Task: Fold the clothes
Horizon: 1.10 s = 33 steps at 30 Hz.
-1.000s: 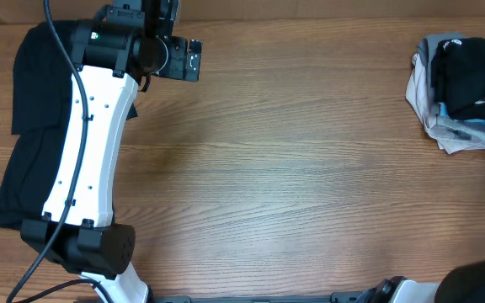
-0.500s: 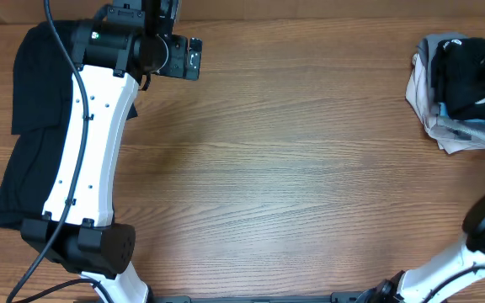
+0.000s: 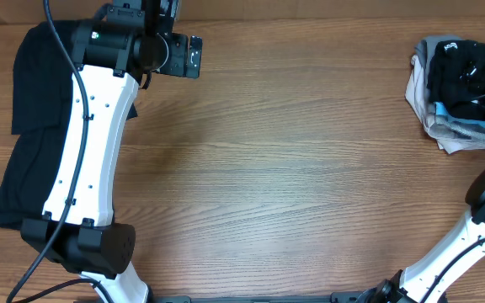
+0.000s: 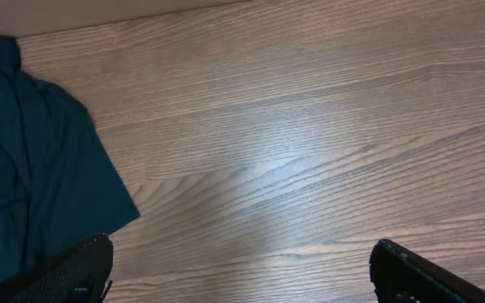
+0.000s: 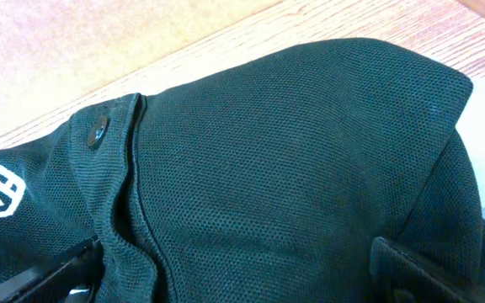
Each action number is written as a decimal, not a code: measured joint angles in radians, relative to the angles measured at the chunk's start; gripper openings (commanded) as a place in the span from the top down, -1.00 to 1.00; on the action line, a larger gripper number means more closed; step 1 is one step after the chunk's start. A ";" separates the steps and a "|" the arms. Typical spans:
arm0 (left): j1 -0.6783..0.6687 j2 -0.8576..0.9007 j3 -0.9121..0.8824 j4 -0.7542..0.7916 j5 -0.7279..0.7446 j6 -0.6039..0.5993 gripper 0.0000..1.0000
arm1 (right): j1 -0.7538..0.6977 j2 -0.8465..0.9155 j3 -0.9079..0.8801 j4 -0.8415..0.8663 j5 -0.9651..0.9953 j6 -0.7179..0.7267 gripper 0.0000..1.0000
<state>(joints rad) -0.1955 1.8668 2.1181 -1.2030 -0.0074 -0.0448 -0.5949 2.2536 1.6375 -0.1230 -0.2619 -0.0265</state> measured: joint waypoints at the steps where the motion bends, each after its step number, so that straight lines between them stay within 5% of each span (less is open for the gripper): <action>1: 0.000 0.000 0.000 0.000 0.003 0.000 -1.00 | 0.000 0.001 0.003 -0.003 0.000 0.001 -1.00; 11: 0.000 0.000 0.000 0.000 0.015 0.000 -1.00 | 0.002 0.005 0.167 -0.288 0.021 0.004 -1.00; 20: 0.000 0.000 0.000 -0.005 0.015 0.000 -1.00 | 0.007 -0.015 0.588 -0.741 0.034 0.022 -1.00; 27: 0.000 0.000 0.000 -0.005 0.015 0.000 -1.00 | 0.069 -0.185 0.878 -1.012 0.031 0.026 -1.00; 33: 0.000 0.000 0.000 -0.005 0.015 0.000 -0.99 | 0.233 -0.370 0.947 -1.193 -0.041 0.027 -1.00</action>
<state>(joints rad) -0.1951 1.8668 2.1181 -1.2076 0.0074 -0.0448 -0.3618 1.8839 2.5843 -1.3163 -0.3031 0.0002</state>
